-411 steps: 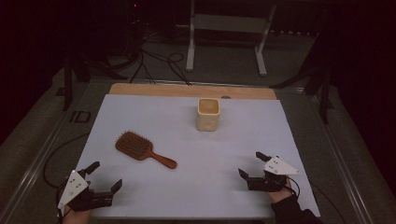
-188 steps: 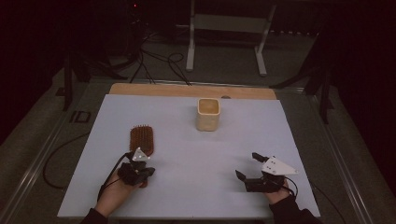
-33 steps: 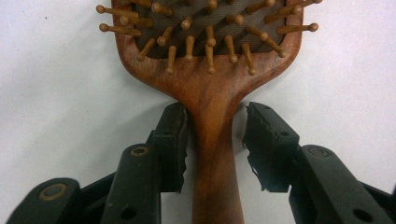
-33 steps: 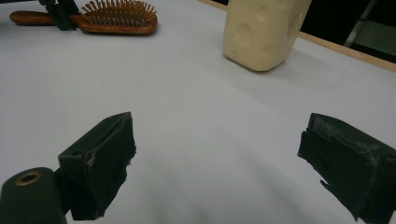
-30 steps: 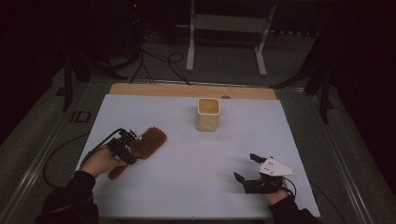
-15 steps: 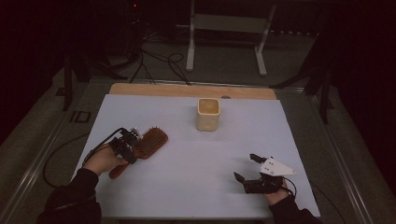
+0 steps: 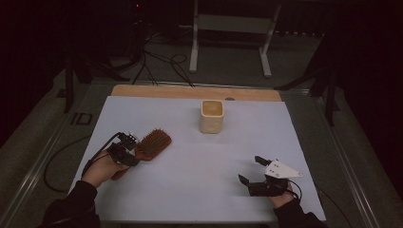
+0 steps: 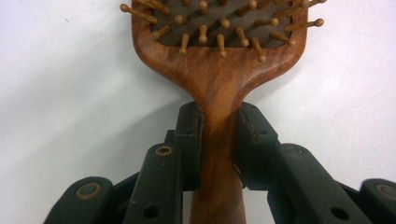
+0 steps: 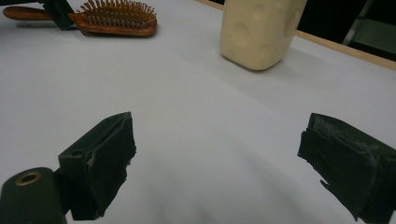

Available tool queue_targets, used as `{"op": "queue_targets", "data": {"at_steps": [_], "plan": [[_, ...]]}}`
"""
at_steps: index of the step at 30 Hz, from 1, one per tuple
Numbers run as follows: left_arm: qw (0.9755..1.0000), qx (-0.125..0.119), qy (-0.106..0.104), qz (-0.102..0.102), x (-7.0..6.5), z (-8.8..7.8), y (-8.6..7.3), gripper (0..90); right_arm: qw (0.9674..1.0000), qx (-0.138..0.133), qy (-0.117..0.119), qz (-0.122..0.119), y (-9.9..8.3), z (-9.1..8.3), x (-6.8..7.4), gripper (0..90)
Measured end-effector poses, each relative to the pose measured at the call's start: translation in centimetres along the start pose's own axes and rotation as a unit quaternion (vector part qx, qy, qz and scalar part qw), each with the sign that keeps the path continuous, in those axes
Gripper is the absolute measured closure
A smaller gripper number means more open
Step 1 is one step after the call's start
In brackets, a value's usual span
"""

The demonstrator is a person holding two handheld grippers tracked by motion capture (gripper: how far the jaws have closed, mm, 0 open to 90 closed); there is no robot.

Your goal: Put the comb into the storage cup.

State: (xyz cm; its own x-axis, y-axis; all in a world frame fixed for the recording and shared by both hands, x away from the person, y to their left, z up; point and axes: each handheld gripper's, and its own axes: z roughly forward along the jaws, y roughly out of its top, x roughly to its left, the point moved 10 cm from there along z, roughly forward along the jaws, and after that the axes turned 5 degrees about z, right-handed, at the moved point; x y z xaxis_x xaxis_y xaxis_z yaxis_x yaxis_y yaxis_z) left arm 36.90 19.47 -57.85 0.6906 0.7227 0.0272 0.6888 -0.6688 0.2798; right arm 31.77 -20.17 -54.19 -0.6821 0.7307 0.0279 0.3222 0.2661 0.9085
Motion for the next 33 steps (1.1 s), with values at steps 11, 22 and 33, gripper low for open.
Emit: {"op": "queue_targets", "data": {"at_steps": [11,22,33], "plan": [[0.9982,-0.056,0.013,-0.016,0.1,-1.4,1.0,73.2,1.0,0.0,-0.001,0.0,0.0,0.0,0.0,9.0],[0.9944,-0.105,0.018,-0.001,-1.9,-3.0,2.0,73.2,1.0,0.001,-0.001,0.002,0.0,0.0,-0.1,9.0],[0.9879,-0.155,0.0,0.009,-5.1,-4.4,3.1,73.1,1.0,0.001,-0.001,0.002,0.0,0.0,-0.1,9.0]]}}
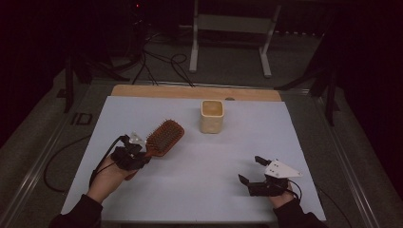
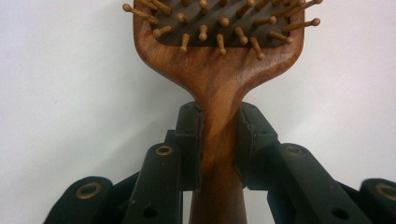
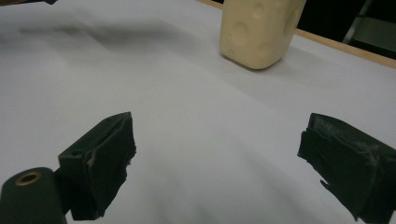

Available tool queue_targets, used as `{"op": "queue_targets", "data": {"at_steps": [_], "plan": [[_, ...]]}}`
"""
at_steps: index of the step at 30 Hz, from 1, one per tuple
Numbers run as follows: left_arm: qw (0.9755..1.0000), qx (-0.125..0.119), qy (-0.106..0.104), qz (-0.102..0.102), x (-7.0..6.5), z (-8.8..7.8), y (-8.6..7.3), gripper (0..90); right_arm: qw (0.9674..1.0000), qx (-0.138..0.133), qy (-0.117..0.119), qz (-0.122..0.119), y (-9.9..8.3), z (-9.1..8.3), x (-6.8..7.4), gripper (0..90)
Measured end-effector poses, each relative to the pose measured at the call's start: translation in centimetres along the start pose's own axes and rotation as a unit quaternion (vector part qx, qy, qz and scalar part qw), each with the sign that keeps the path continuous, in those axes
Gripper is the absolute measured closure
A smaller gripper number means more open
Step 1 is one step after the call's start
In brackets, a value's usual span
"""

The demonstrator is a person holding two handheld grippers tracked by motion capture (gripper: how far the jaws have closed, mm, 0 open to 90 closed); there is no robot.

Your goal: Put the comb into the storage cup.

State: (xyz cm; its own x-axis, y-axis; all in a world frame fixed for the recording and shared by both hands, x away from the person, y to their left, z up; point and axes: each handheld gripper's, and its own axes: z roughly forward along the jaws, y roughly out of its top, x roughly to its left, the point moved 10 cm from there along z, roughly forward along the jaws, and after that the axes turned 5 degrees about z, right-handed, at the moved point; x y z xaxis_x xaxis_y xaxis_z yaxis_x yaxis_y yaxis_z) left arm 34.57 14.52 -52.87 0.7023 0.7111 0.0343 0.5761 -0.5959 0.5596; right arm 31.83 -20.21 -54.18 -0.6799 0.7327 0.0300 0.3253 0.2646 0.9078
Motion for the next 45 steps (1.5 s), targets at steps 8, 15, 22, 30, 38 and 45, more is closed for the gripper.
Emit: {"op": "queue_targets", "data": {"at_steps": [8,15,22,30,38,45], "plan": [[0.9996,-0.026,0.002,0.014,-2.0,-0.4,0.8,73.2,1.0,0.004,-0.002,-0.003,-0.1,0.1,0.1,9.0],[0.9986,-0.043,-0.012,0.029,-3.8,-0.1,1.5,73.1,1.0,0.005,-0.007,0.0,-0.2,0.1,-0.1,8.9],[0.9965,-0.07,-0.014,0.042,-5.3,0.3,2.3,73.1,1.0,0.002,-0.009,0.0,-0.1,-0.1,-0.2,9.0],[0.9945,-0.089,-0.008,0.054,-7.2,1.2,2.2,73.1,0.9998,0.0,-0.016,0.015,0.2,-0.3,-0.5,8.9],[0.9942,-0.094,-0.008,0.053,-7.7,1.9,1.3,73.1,0.9998,-0.002,-0.018,0.003,2.5,-0.4,1.0,8.9],[0.9932,-0.105,-0.014,0.047,-7.5,2.1,0.5,73.0,0.9998,-0.002,-0.01,-0.016,5.5,-0.7,2.7,8.9]]}}
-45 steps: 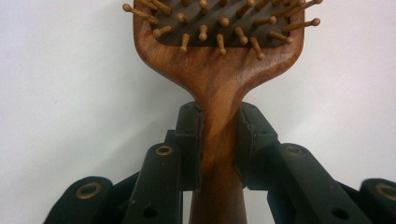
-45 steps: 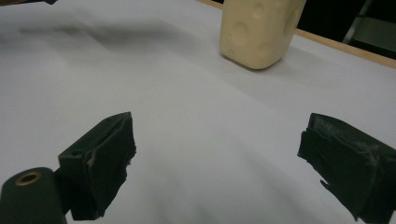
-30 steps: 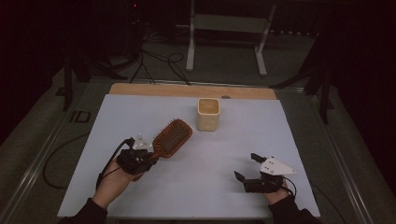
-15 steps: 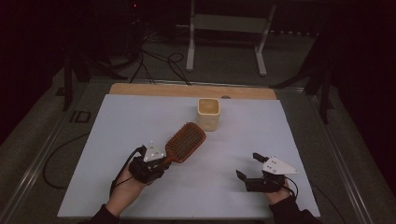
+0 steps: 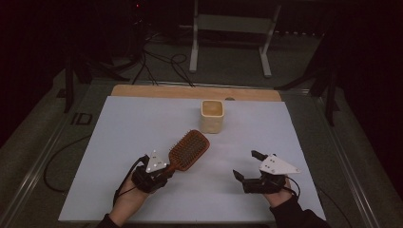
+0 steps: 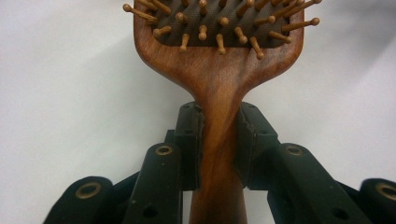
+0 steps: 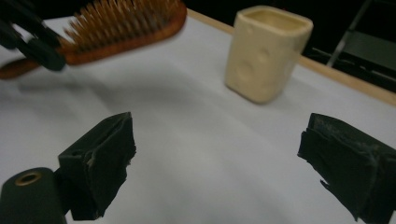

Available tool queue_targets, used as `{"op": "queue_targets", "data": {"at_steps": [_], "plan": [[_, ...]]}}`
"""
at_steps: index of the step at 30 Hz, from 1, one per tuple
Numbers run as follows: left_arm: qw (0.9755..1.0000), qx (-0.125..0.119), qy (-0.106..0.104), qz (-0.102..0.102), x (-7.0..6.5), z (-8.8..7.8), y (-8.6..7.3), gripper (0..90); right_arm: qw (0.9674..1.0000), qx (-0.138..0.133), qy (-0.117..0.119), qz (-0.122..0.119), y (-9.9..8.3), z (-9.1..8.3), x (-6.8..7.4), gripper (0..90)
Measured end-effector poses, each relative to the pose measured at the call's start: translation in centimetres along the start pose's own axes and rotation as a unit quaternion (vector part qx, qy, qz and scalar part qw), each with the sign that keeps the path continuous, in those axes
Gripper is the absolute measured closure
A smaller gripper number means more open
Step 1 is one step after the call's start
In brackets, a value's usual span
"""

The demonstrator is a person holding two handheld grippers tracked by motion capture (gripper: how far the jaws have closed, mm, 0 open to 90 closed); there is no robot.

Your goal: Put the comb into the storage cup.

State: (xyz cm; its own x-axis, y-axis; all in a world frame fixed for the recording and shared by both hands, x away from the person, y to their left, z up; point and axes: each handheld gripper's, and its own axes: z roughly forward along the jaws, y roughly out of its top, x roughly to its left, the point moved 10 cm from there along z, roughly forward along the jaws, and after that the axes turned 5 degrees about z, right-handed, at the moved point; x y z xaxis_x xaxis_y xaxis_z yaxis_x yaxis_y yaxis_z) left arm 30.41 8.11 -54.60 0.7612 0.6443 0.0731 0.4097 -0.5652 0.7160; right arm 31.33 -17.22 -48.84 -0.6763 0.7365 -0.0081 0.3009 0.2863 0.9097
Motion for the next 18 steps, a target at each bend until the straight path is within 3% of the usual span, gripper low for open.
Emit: {"op": "queue_targets", "data": {"at_steps": [4,5,9,11,15,18], "plan": [[0.9999,-0.01,0.006,-0.002,0.1,0.0,-0.3,73.1,0.9999,-0.005,0.013,-0.004,3.7,0.2,0.6,8.9],[0.9999,-0.01,0.006,-0.002,0.1,0.0,-0.3,73.0,0.9999,-0.005,0.013,-0.004,3.7,0.2,0.6,8.9],[0.9997,-0.022,0.008,0.003,-0.2,0.0,-0.1,73.0,0.9991,-0.037,0.02,0.011,7.3,1.3,0.9,8.9],[0.9997,-0.023,0.009,0.006,-0.3,0.1,0.0,73.0,0.9984,-0.047,0.02,0.026,8.2,2.0,0.9,8.9],[0.9994,-0.032,0.013,0.007,-0.5,0.1,0.3,73.0,0.9935,-0.061,0.06,0.076,9.1,3.7,1.6,8.9],[0.9992,-0.039,0.011,0.004,-0.6,-0.1,0.5,73.0,0.9896,-0.056,0.076,0.109,9.1,5.1,2.1,8.9]]}}
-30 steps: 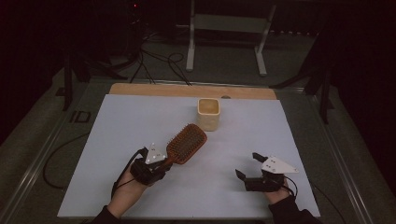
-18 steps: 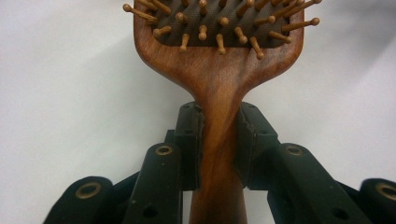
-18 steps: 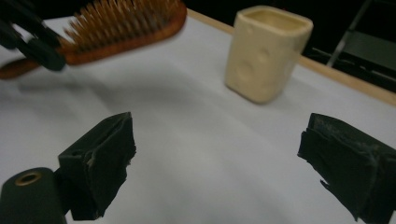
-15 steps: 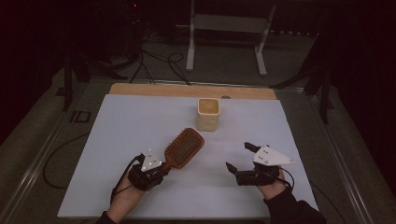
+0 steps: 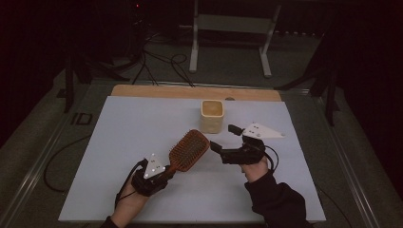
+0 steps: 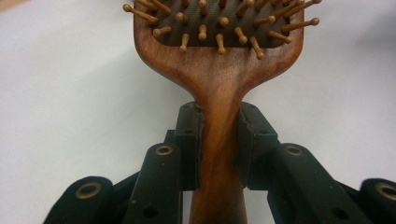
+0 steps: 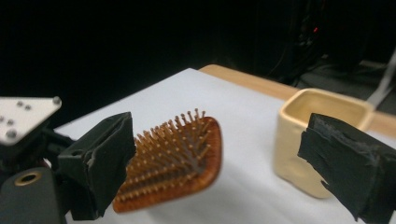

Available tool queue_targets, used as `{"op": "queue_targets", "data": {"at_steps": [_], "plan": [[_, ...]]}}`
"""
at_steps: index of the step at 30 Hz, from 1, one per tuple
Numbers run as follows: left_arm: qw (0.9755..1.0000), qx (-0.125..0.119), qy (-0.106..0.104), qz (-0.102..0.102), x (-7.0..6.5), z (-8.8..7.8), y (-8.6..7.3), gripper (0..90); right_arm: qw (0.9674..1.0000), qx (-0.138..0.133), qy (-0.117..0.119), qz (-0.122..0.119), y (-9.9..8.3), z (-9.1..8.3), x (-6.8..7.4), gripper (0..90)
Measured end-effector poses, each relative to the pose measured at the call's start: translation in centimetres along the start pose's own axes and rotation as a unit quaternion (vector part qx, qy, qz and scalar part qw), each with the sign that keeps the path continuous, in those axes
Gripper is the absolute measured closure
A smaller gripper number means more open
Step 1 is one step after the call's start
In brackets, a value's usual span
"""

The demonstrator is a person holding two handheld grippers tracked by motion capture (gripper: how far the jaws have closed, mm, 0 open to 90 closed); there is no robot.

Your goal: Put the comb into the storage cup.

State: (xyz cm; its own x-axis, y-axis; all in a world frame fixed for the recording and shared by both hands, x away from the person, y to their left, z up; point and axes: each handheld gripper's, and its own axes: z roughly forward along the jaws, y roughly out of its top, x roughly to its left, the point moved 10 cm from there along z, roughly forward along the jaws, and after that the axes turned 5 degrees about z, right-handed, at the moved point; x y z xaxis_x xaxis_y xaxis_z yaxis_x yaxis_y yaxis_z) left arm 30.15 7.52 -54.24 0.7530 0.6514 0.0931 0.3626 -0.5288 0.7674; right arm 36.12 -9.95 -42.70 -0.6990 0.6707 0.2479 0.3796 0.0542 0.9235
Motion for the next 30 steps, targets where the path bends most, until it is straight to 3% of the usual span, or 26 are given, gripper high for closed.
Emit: {"op": "queue_targets", "data": {"at_steps": [4,7,11,14,16,20,26,30], "plan": [[0.9999,-0.001,0.003,0.012,-0.2,-0.1,0.1,73.0,0.999,0.01,0.006,0.043,-0.5,1.9,-0.3,8.8],[0.9999,-0.002,0.0,0.012,-0.3,0.0,0.2,73.0,0.9963,0.013,0.023,0.082,-0.8,3.1,-0.2,8.8],[0.9999,-0.004,0.004,0.012,-0.2,0.0,0.1,73.0,0.9889,0.017,0.056,0.137,-1.4,4.2,0.1,8.8],[0.9999,-0.009,0.004,0.011,-0.2,-0.1,0.2,73.0,0.9842,0.026,0.055,0.166,-2.1,4.9,-0.3,8.7],[0.9999,-0.01,0.001,0.008,-0.1,-0.2,0.4,73.0,0.9796,0.033,0.059,0.189,-2.6,5.2,-0.4,8.7],[0.9999,-0.013,0.005,0.009,-0.1,-0.1,0.4,73.0,0.9641,0.046,0.098,0.242,-3.5,5.8,0.3,8.7],[0.9999,-0.014,0.004,0.008,-0.2,-0.1,0.4,73.0,0.9439,0.06,0.137,0.294,-4.3,6.5,1.4,9.6],[0.9998,-0.018,0.006,0.01,-0.2,-0.2,0.6,73.0,0.9368,0.069,0.151,0.308,-4.9,6.9,2.1,20.1]]}}
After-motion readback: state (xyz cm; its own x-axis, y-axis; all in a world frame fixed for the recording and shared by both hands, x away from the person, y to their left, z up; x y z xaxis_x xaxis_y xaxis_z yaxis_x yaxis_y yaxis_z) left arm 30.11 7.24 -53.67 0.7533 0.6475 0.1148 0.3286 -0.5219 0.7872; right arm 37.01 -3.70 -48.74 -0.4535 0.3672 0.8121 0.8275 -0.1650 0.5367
